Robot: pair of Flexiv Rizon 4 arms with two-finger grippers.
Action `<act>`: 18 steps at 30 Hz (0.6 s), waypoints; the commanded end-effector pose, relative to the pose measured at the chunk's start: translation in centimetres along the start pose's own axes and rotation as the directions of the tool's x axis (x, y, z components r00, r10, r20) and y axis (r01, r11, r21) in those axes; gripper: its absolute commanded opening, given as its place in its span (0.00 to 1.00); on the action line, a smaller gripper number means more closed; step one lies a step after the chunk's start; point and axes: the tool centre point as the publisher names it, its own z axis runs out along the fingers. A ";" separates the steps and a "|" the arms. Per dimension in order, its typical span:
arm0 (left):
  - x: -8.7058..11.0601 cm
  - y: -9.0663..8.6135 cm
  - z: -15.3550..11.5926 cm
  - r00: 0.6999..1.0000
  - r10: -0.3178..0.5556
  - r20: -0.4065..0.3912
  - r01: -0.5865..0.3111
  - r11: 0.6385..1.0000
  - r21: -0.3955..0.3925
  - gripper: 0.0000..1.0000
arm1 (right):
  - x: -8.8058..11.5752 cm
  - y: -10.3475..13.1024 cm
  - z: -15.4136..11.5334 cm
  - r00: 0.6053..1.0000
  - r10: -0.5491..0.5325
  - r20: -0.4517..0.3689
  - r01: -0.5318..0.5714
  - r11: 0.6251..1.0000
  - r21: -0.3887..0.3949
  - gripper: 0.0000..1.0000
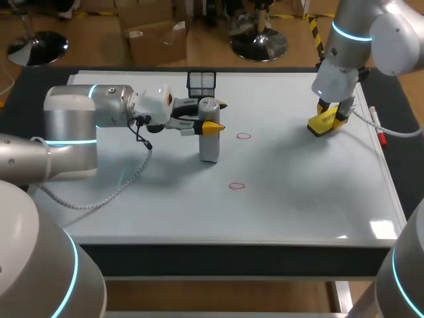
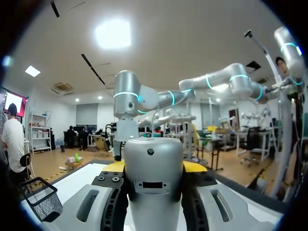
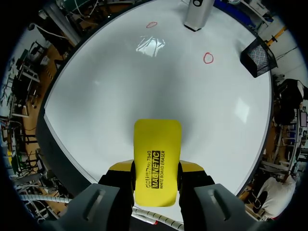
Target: Pick up the inspection probe, press it on each red-marked spot on the whiteboard one by one, put down the probe, pick up the eraser, and wipe off all the red marks.
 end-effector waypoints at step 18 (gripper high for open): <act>1.7 -3.3 -2.5 0.996 0.050 0.076 -0.050 0.999 -0.003 0.00 | -0.1 0.0 -0.1 1.000 -0.001 -0.004 0.001 1.000 0.003 0.00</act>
